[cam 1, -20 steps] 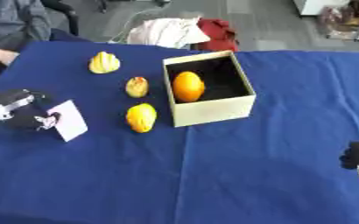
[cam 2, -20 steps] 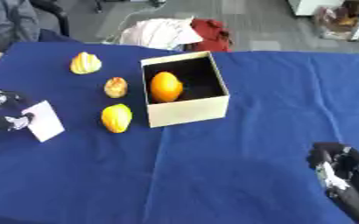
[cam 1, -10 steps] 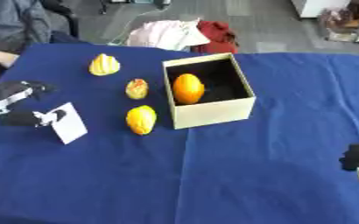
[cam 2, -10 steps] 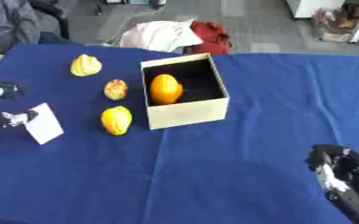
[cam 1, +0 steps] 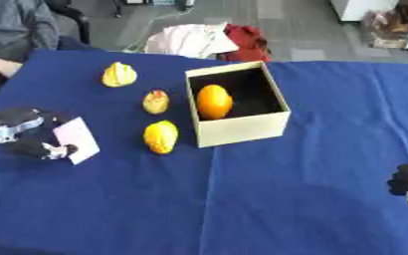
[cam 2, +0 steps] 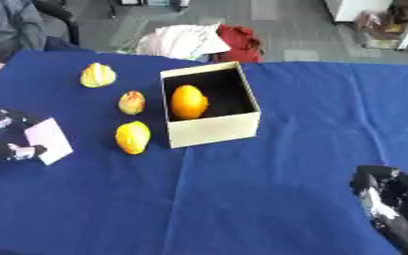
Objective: Pick up objects on the table and place them in the box.
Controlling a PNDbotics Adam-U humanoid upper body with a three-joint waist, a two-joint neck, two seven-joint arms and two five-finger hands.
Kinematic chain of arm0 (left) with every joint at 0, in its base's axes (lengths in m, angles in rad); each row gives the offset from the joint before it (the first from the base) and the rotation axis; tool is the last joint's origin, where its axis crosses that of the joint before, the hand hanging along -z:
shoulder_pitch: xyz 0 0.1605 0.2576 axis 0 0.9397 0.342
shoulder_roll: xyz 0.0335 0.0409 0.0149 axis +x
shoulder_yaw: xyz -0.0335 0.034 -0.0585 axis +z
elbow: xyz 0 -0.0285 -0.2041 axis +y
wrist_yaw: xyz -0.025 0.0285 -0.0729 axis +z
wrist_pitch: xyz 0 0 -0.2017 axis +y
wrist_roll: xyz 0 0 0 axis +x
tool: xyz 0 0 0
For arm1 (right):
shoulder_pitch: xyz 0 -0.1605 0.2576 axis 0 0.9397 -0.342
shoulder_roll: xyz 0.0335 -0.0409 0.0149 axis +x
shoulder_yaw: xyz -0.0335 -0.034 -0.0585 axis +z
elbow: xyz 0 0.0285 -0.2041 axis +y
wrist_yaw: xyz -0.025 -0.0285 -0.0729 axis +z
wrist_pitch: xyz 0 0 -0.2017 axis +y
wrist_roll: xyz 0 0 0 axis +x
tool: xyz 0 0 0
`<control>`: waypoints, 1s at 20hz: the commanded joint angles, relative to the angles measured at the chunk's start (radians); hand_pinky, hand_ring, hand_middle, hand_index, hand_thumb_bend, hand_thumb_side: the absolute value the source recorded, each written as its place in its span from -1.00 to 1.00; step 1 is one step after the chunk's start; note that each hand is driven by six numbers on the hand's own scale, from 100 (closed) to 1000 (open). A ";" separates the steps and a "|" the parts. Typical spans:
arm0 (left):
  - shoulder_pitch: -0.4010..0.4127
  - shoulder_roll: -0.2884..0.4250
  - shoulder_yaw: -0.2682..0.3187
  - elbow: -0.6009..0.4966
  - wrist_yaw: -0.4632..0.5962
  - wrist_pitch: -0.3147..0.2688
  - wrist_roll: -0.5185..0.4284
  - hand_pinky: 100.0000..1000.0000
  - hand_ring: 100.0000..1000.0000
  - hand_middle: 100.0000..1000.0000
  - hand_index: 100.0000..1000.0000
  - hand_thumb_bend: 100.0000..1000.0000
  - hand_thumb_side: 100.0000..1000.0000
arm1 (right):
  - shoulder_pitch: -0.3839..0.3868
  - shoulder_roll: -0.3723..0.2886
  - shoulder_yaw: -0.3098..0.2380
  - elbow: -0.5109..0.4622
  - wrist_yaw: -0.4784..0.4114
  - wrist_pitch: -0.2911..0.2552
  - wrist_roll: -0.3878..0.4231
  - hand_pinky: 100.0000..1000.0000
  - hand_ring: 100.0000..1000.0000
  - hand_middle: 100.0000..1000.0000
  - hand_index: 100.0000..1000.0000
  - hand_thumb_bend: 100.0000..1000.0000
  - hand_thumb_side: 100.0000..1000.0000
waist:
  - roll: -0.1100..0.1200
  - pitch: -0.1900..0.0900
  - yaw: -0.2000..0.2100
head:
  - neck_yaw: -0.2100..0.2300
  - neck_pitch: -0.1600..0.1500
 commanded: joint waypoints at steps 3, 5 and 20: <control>-0.009 0.017 0.003 0.008 -0.013 0.009 0.008 0.58 0.48 0.53 0.81 -0.43 0.37 | -0.006 -0.018 -0.001 -0.011 -0.001 0.001 0.000 0.19 0.19 0.09 0.32 -1.00 -0.25 | 0.011 -0.023 -0.001 | 0.003 -0.007; -0.010 0.012 0.002 0.005 -0.005 0.010 0.018 0.54 0.41 0.45 0.72 -0.54 0.14 | -0.006 -0.018 0.000 -0.011 -0.001 0.002 0.000 0.19 0.19 0.09 0.32 -1.00 -0.25 | 0.011 -0.023 -0.002 | 0.003 -0.007; -0.208 0.057 -0.023 -0.201 0.169 -0.004 0.097 0.45 0.10 0.05 0.46 -1.00 -0.69 | -0.003 -0.020 0.005 -0.009 -0.003 0.002 0.003 0.19 0.19 0.09 0.32 -1.00 -0.24 | 0.011 -0.031 -0.009 | 0.008 -0.001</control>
